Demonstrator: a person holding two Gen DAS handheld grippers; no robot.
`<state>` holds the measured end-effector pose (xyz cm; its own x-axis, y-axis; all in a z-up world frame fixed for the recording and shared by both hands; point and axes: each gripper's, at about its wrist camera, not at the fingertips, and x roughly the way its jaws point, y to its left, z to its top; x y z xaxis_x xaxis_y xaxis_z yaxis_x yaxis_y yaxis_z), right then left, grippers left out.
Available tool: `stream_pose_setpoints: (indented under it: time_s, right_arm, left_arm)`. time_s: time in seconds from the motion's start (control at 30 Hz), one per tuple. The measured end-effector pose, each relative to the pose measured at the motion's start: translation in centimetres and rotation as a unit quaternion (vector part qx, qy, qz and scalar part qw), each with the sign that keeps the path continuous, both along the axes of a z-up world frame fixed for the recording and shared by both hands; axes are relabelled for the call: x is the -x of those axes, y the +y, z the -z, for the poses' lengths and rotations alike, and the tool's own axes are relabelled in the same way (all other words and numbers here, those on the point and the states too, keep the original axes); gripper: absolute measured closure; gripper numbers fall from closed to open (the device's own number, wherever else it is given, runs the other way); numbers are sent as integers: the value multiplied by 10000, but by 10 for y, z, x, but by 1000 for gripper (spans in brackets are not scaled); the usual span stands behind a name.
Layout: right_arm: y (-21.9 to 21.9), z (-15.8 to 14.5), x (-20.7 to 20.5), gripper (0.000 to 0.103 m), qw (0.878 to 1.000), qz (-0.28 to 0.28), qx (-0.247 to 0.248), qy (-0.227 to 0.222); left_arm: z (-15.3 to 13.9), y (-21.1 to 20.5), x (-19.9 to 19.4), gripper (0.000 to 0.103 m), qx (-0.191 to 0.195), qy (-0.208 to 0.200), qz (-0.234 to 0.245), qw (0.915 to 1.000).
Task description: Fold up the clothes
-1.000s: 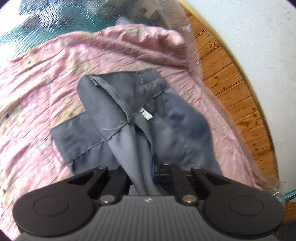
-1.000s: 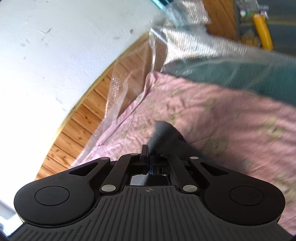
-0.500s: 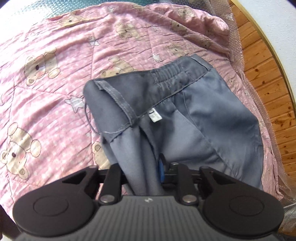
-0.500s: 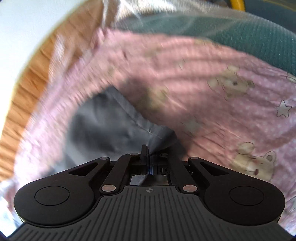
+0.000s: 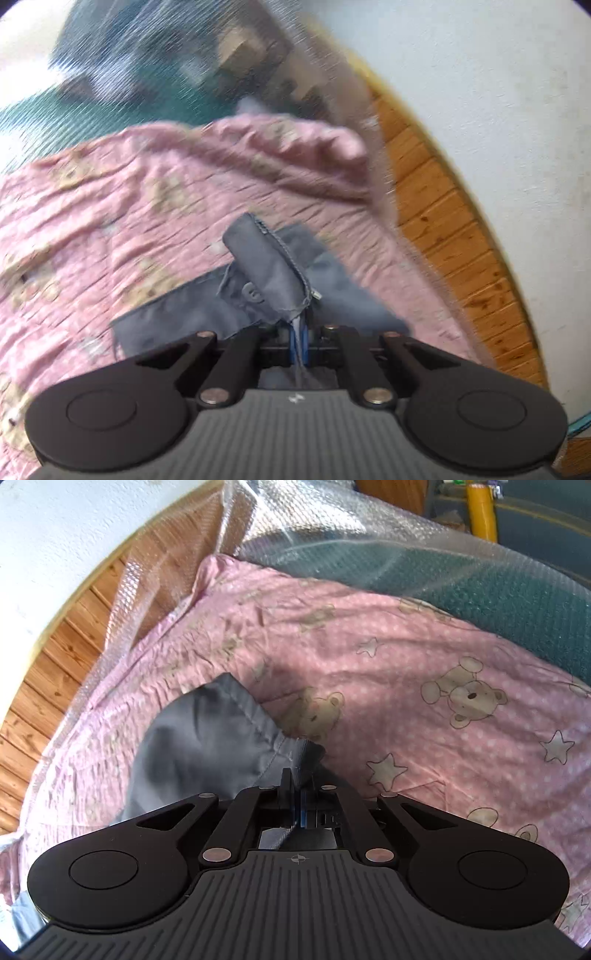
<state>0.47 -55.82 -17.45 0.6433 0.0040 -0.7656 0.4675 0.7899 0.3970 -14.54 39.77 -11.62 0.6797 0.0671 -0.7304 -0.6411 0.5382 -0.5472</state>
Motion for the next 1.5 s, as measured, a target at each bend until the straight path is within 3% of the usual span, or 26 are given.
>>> stream_pose_setpoints:
  time_s: [0.03,0.13,0.27,0.33,0.37,0.4,0.47,0.6,0.67,0.77,0.83,0.87,0.9,0.93,0.97,1.0,1.03,1.07,1.1,1.17,1.23,1.3,1.4,1.5]
  right_arm:
    - [1,6,0,103,9999,11,4,101]
    - [3,22,2,103,9995,55,-3,322]
    - [4,17,1,103,9991,-18,147,387]
    - [0,6,8,89,9994,87,211,259]
    - [-2,-2,18,61,9992,259,293,126]
    - [-5,-10,29,50,9982,459,378,-19]
    - [-11,-18,57,51,9964,753,32,-379]
    - [-10,-2,96,47,9870,989,-1013,-764]
    - [-2,9,98,44,9838,1008,-1252,-789]
    - [10,27,87,43,9818,971,-1441,-761]
    - [18,37,75,43,9822,943,-1408,-809]
    - [22,39,71,43,9829,951,-1287,-914]
    - [23,40,66,43,9823,971,-1265,-985]
    - [23,42,61,43,9811,996,-1293,-1039]
    - [22,43,55,44,9799,1022,-1320,-1093]
    - [21,42,48,61,9794,970,-1385,-1101]
    - [19,39,41,74,9804,899,-1406,-1052]
    - [17,33,37,99,9820,868,-1335,-1014]
    - [15,23,37,103,9823,851,-1268,-1085]
    - [14,-7,47,103,9824,893,-975,-1320]
    - [12,-24,61,103,9828,956,-851,-1329]
    - [13,-24,71,103,9880,904,-685,-1051]
    - [10,14,77,103,9938,908,-586,-242]
    - [8,25,82,102,9915,1014,-730,-374]
  left_arm:
    - [21,3,-2,99,120,441,1,9990]
    - [61,0,-2,97,154,1112,7,9937]
    - [59,7,10,89,392,810,-185,9958]
    - [54,11,20,81,505,662,-236,9963]
    - [48,13,34,66,525,504,-361,9967]
    - [42,15,47,41,554,331,-470,9968]
    - [41,10,65,15,714,64,-411,9966]
    - [50,-6,87,14,1078,-214,-82,9939]
    - [61,-14,77,14,1207,-199,8,9925]
    - [74,-26,45,14,1140,-86,244,9932]
    - [71,-31,24,4,715,-36,371,9967]
    - [69,-31,14,6,508,75,377,9980]
    - [66,-29,7,19,406,174,372,9983]
    - [63,-26,1,40,304,273,367,9985]
    - [61,-22,-5,82,226,370,372,9984]
    - [57,-16,-6,92,252,413,412,9980]
    - [49,-9,-4,93,326,294,449,9980]
    - [36,-5,1,95,301,160,494,9982]
    - [22,-4,8,96,266,-23,557,9981]
    - [-5,-1,23,98,192,-357,677,9969]
    - [-3,2,38,98,169,-231,666,9974]
    - [21,7,50,98,261,199,559,9979]
    - [69,9,63,94,535,783,328,9950]
    - [73,9,70,90,697,494,12,9963]
